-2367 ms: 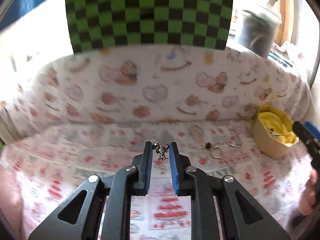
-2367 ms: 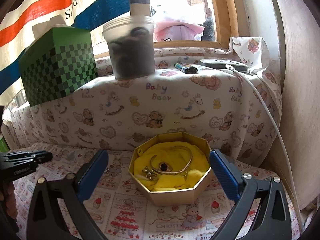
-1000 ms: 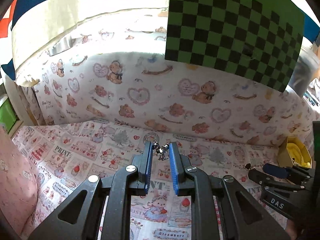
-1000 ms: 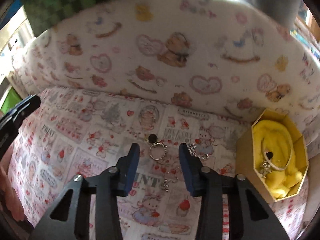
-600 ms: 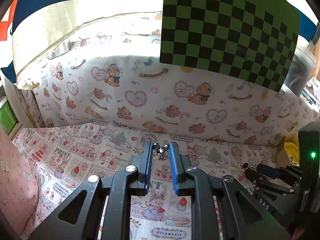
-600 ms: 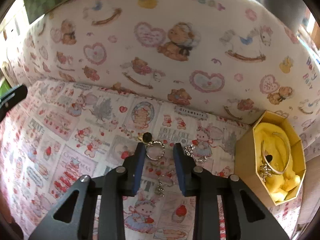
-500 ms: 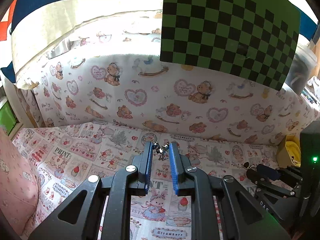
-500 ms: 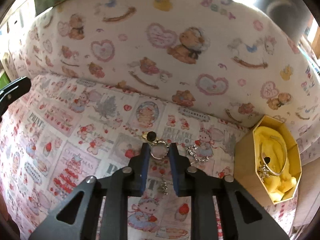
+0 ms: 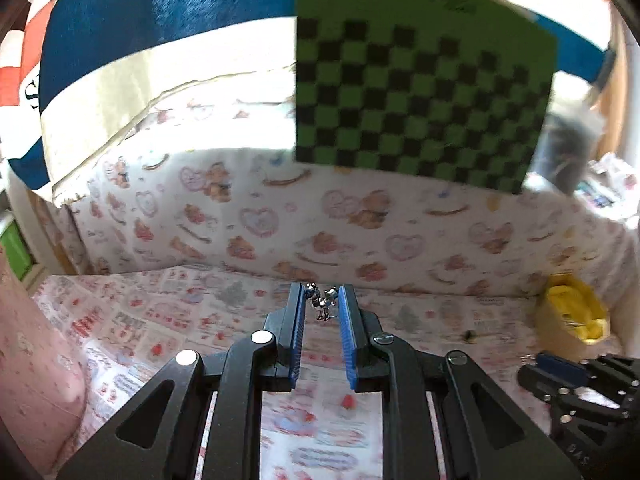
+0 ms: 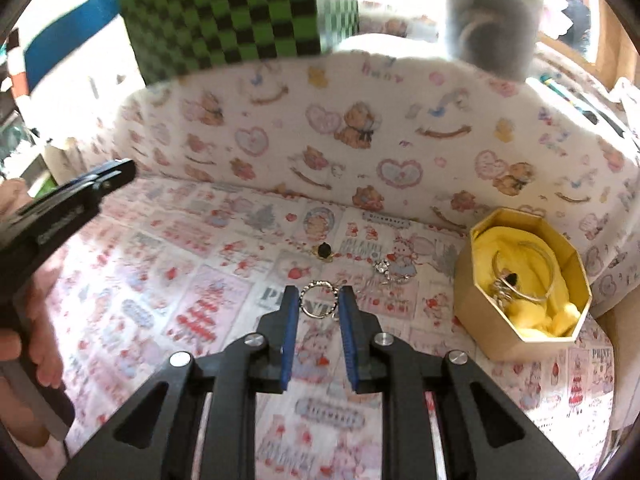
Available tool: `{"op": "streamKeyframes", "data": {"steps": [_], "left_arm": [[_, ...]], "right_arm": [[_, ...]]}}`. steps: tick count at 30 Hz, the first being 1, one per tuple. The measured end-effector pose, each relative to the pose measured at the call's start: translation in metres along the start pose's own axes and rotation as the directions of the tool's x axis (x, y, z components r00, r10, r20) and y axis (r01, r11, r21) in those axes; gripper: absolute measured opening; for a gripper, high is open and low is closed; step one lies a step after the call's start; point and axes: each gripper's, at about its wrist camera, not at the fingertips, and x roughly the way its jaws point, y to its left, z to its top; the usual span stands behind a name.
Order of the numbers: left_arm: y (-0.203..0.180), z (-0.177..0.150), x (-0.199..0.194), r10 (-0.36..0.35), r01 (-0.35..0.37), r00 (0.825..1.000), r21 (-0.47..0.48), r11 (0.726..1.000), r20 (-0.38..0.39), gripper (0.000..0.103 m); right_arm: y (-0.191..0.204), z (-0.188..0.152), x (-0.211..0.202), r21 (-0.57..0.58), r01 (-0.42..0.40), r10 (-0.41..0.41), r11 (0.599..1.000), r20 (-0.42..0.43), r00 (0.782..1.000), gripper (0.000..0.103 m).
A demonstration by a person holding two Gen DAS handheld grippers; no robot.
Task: Organize jewelry
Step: 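Carry the charm and ring over the gold box and open both tools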
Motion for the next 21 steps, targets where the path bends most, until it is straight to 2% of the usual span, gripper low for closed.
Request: {"op": "streamKeyframes", "data": {"steps": [3, 6, 11, 13, 15, 17, 19, 21], "left_arm": [[-0.007, 0.003, -0.02, -0.002, 0.001, 0.998, 0.02, 1.0, 0.065, 0.016], [-0.011, 0.005, -0.038, -0.032, 0.029, 0.994, 0.028, 0.999, 0.1, 0.016], [-0.016, 0.008, -0.066, -0.023, 0.015, 0.981, 0.042, 0.999, 0.191, 0.016], [-0.021, 0.007, -0.073, -0.03, 0.019, 0.976, 0.051, 0.999, 0.215, 0.016], [-0.025, 0.006, -0.076, -0.07, 0.059, 0.974, 0.061, 0.996, 0.214, 0.016], [-0.03, 0.005, -0.075, -0.097, 0.081, 0.975, 0.086, 0.993, 0.199, 0.016], [-0.035, 0.004, -0.079, -0.089, 0.065, 0.974, 0.117, 0.991, 0.209, 0.016], [-0.036, 0.004, -0.087, -0.079, 0.051, 0.967, 0.123, 0.991, 0.241, 0.016]], "right_arm": [[-0.011, -0.009, -0.027, -0.011, 0.016, -0.016, 1.0, 0.078, 0.997, 0.019], [-0.017, -0.011, -0.041, -0.007, 0.094, -0.091, 0.996, 0.169, 0.981, 0.019], [-0.029, -0.013, -0.073, 0.009, 0.054, -0.055, 0.998, 0.275, 0.96, 0.019], [-0.035, -0.014, -0.086, -0.007, 0.063, -0.057, 0.998, 0.327, 0.943, 0.019], [-0.036, -0.014, -0.089, -0.012, 0.071, -0.062, 0.997, 0.368, 0.928, 0.019], [-0.042, -0.014, -0.093, 0.026, 0.113, -0.114, 0.993, 0.422, 0.9, 0.019], [-0.05, -0.017, -0.097, 0.065, 0.152, -0.165, 0.986, 0.455, 0.875, 0.019], [-0.068, -0.017, -0.1, 0.105, 0.099, -0.137, 0.989, 0.455, 0.88, 0.019]]}}
